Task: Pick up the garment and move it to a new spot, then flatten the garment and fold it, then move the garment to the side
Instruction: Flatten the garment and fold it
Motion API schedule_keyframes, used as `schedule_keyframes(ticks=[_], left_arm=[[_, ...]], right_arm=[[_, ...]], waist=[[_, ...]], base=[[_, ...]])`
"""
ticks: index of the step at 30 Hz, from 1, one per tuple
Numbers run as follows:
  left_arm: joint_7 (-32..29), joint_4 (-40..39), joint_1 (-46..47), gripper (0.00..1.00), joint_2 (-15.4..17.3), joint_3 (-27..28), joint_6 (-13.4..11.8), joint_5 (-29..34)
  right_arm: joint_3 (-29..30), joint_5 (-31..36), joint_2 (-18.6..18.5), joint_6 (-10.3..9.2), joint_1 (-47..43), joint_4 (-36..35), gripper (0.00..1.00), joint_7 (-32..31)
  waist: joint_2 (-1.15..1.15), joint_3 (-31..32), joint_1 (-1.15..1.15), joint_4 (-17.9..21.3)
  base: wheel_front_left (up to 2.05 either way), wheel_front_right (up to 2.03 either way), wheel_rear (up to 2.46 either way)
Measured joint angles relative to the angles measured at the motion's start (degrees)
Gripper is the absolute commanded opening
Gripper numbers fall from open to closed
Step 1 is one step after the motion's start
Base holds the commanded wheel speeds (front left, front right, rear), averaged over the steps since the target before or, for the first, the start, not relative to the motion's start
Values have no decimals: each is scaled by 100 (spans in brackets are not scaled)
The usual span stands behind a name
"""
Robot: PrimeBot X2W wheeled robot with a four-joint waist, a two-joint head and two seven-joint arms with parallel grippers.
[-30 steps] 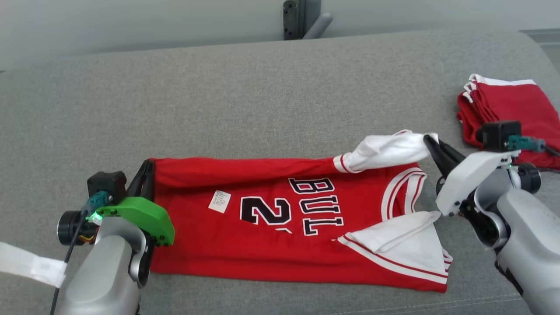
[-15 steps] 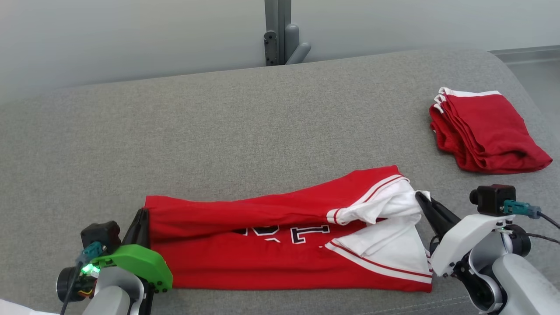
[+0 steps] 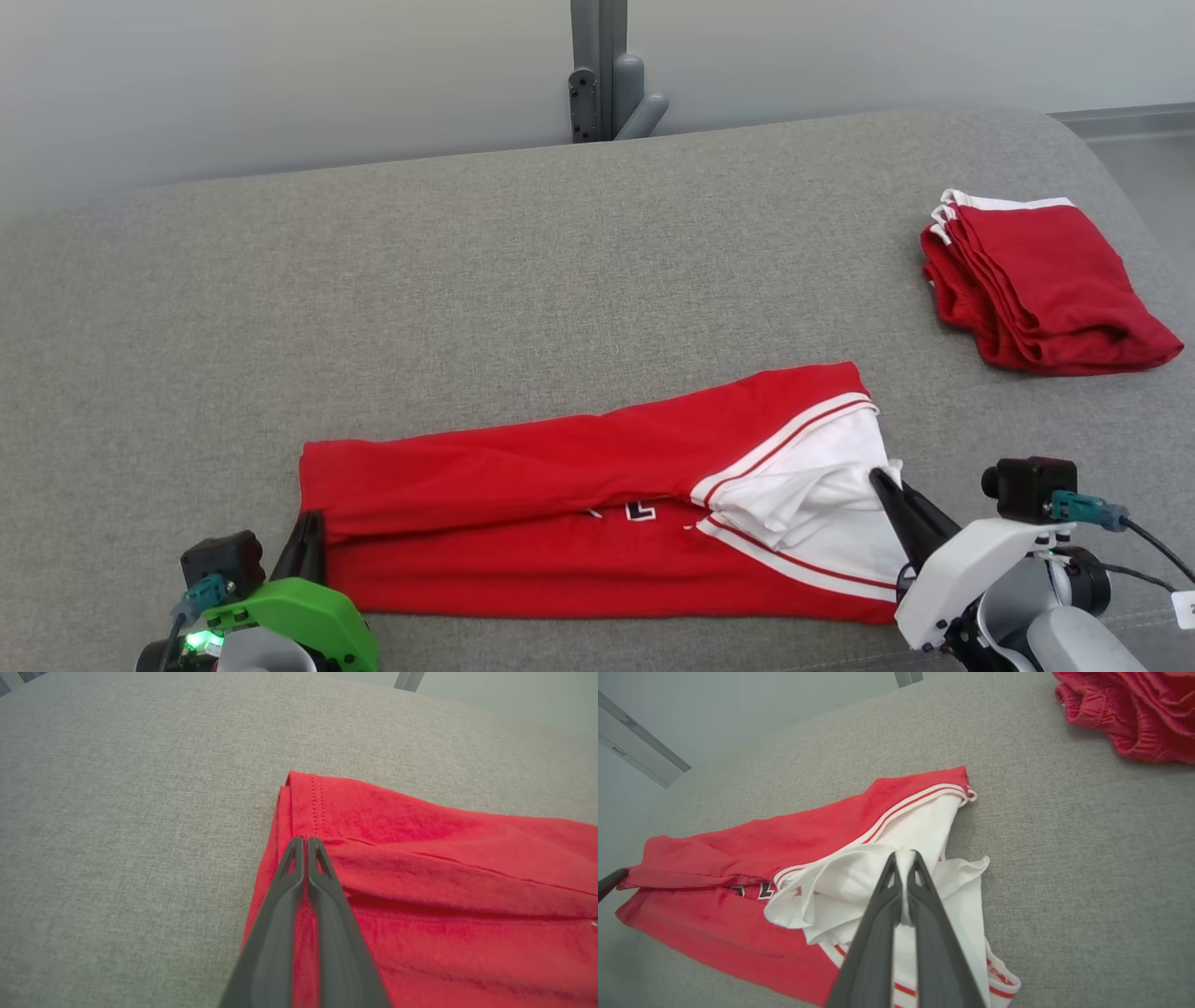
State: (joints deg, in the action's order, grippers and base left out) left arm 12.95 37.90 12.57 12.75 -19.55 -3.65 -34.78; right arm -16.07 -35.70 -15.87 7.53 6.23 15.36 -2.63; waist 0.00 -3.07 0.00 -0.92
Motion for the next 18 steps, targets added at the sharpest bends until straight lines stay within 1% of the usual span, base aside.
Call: schedule_keyframes(ticks=[1,2,3,4,5,8,9,10,11,12,15,18], left_arm=[[11,7,-31,0,-14,7,-15,-22],[31,7,-65,34,-25,18,-26,-34],[51,-3,-99,49,-38,45,-44,-45],[77,-31,-137,100,-47,75,-58,-49],[93,-60,-176,100,-53,110,-88,-67],[131,-192,-372,100,-62,233,-105,-152],[134,-245,-455,100,-63,256,-144,-158],[153,-296,-531,100,-65,274,-163,-158],[160,-358,-604,100,-64,301,-198,-158],[171,-426,-666,100,-63,324,-224,-158],[179,-709,-783,100,-56,421,-310,-146],[185,-1032,-820,100,-44,463,-422,-21]], right_arm=[[20,24,20,0,-54,-7,5,22],[47,42,38,0,-109,-11,30,31],[87,65,63,0,-170,-12,44,58],[122,80,88,0,-233,-20,64,76],[157,97,116,0,-294,-24,71,91],[243,115,227,0,-490,-34,71,105],[285,142,257,0,-549,-29,73,108],[334,192,270,0,-603,-22,83,125],[399,238,286,-1,-640,-12,96,158],[439,271,301,-2,-671,-10,100,174],[542,331,380,-2,-742,-27,100,180],[703,435,363,-2,-834,-88,100,182]], waist=[[0,0,0,-4],[0,-1,0,-7],[0,-2,0,-10],[0,-3,0,-12],[0,-2,0,-11],[0,-3,0,2],[0,-1,0,5],[0,1,0,7],[0,1,0,8],[0,2,0,9],[0,14,0,1],[0,38,0,-27]], base=[[0,0,0],[0,0,0],[0,0,0],[0,0,0],[0,0,0],[0,0,0],[0,0,0],[0,0,0],[0,0,0],[0,0,0],[0,0,0],[0,0,0]])
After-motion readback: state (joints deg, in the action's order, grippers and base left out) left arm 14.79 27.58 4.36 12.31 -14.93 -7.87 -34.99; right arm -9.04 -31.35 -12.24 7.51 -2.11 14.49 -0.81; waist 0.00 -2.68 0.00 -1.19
